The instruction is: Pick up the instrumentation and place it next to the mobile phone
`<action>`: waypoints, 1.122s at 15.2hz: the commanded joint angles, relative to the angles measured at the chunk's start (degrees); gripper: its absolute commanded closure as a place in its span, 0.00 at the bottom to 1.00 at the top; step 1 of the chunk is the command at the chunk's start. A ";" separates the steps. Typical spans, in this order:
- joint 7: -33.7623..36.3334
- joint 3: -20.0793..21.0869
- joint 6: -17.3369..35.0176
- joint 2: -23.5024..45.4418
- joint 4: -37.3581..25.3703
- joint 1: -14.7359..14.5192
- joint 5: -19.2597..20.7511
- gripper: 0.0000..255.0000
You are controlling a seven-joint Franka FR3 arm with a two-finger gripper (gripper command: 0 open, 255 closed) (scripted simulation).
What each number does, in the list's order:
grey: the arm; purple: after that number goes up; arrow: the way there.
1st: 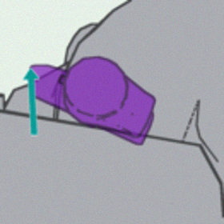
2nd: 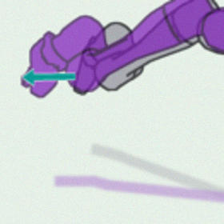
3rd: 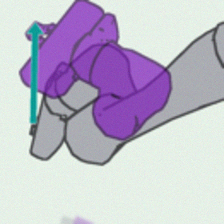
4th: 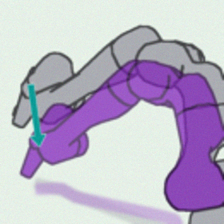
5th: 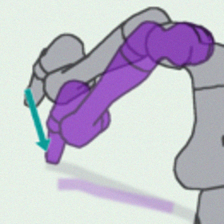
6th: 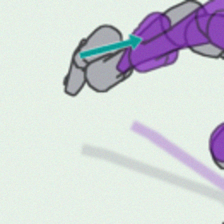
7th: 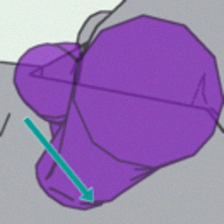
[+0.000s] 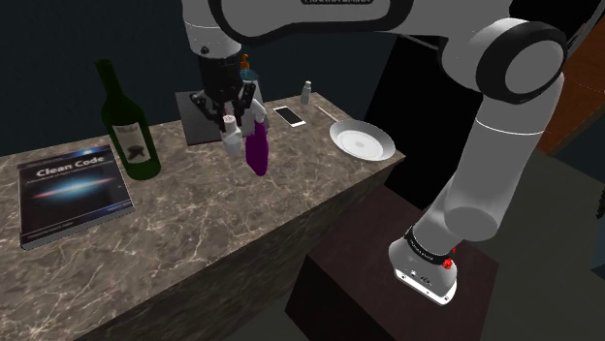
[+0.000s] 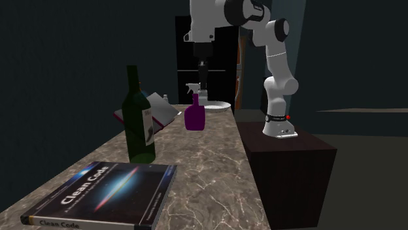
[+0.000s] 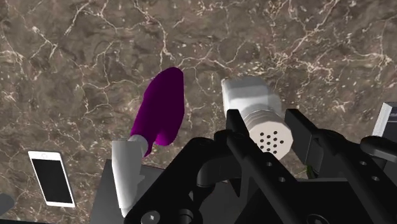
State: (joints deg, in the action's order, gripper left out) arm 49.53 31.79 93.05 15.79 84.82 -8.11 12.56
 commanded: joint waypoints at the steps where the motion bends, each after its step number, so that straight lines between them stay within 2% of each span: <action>1: -2.92 -0.83 0.72 -1.43 1.63 2.22 -0.64 1.00; 9: -13.07 -4.51 1.86 -2.00 1.95 8.83 -0.88 1.00; 17: -22.36 -8.12 1.46 1.36 -2.84 14.15 0.21 1.00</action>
State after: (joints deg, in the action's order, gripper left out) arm 28.48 24.18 94.95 15.97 83.68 5.49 12.38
